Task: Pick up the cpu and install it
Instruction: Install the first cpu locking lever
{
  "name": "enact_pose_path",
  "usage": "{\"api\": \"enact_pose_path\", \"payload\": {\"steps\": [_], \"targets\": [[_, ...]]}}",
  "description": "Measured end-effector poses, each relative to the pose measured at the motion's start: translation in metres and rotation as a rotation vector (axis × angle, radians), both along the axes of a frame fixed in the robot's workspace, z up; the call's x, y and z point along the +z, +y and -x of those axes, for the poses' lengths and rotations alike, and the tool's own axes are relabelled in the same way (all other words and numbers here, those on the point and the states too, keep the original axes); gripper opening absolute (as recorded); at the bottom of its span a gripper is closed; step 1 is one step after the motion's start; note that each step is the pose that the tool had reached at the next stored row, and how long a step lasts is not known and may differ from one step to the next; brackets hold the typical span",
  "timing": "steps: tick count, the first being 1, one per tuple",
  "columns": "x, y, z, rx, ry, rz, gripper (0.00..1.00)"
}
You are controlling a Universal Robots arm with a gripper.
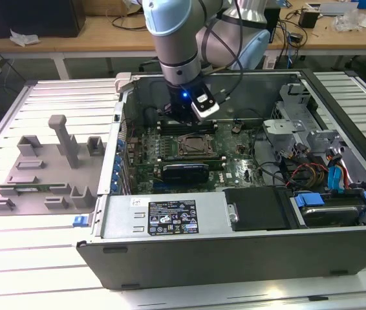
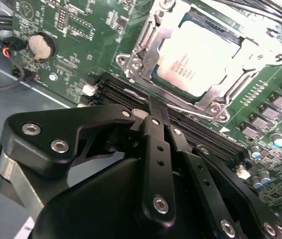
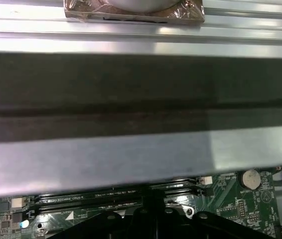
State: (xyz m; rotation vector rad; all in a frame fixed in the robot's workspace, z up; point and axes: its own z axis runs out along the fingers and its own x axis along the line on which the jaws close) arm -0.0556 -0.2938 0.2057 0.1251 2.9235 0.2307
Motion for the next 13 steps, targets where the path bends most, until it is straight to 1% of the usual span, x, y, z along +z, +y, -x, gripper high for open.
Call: {"api": "enact_pose_path", "payload": {"steps": [1, 3, 8, 10, 13], "targets": [[-0.0005, 0.0001, 0.0019, -0.005, -0.0001, 0.0002, 0.11], [-0.0011, 0.0001, 0.002, -0.024, 0.0, 0.0002, 0.11], [-0.0028, 0.0002, 0.002, -0.123, -0.0002, 0.0002, 0.11], [-0.0032, 0.0008, 0.002, -0.153, -0.0002, 0.0002, 0.11], [-0.0034, 0.0026, 0.002, -0.166, -0.0001, 0.0002, 0.11]]}}
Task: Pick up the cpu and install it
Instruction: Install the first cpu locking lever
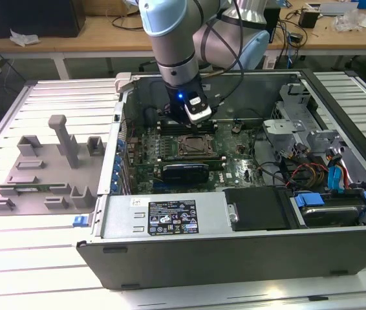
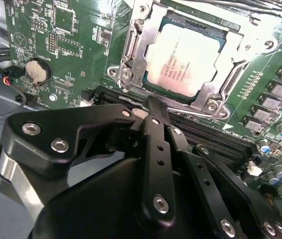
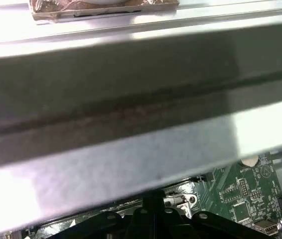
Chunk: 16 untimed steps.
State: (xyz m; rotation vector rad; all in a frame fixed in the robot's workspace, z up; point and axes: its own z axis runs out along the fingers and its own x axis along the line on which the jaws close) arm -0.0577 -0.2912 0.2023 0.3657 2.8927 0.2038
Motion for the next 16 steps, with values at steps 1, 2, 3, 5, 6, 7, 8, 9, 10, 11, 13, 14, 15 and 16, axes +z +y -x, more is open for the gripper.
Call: {"api": "enact_pose_path", "payload": {"steps": [1, 2, 3, 5, 6, 7, 8, 9, 10, 11, 13, 14, 15, 16], "targets": [[0.0, 0.0006, 0.0, -0.003, 0.0001, -0.0001, 0.11], [-0.0001, 0.0015, 0.0, -0.007, 0.0, -0.0002, 0.11], [-0.0001, 0.0022, 0.0, -0.01, 0.0, -0.0002, 0.11], [-0.0002, 0.0039, 0.0, -0.021, 0.0, -0.0002, 0.11], [-0.0003, 0.0042, 0.0002, -0.025, -0.0002, -0.0002, 0.11], [-0.0004, 0.0041, 0.0006, -0.03, -0.0002, -0.0003, 0.11], [-0.0011, 0.0042, 0.0014, -0.037, -0.0007, -0.0002, 0.11], [-0.0018, 0.0042, 0.0022, -0.043, -0.0016, -0.0002, 0.11], [-0.0022, 0.0042, 0.0027, -0.046, -0.0024, -0.0001, 0.11], [-0.0027, 0.0042, 0.0032, -0.05, -0.003, -0.0002, 0.11], [-0.0034, 0.0042, 0.004, -0.057, -0.0041, -0.0002, 0.11], [-0.0037, 0.0042, 0.0042, -0.061, -0.0046, -0.0002, 0.11], [-0.0042, 0.0042, 0.0044, -0.066, -0.005, -0.0001, 0.11], [-0.0046, 0.0041, 0.0044, -0.07, -0.0054, 0.0001, 0.11]]}}
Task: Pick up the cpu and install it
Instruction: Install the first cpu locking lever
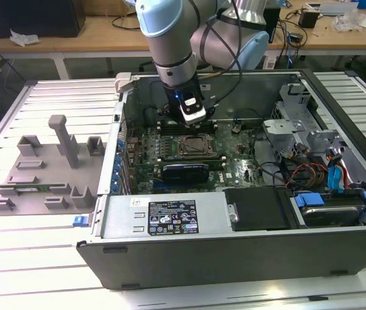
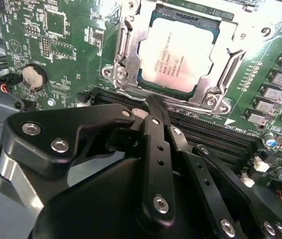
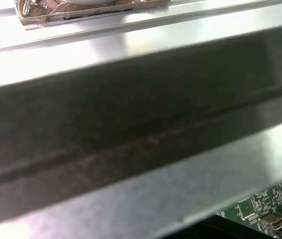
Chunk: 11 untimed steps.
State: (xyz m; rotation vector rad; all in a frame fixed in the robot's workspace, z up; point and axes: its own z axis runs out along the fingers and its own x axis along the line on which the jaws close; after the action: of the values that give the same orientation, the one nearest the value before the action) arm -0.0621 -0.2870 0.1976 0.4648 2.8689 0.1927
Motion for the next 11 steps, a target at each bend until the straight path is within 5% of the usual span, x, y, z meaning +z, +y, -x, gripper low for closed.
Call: {"api": "enact_pose_path", "payload": {"steps": [7, 11], "targets": [[-0.0015, 0.0, -0.0022, -0.028, -0.0006, -0.0006, 0.11], [-0.0015, 0.0, -0.0035, -0.028, -0.0005, -0.0113, 0.11]]}}
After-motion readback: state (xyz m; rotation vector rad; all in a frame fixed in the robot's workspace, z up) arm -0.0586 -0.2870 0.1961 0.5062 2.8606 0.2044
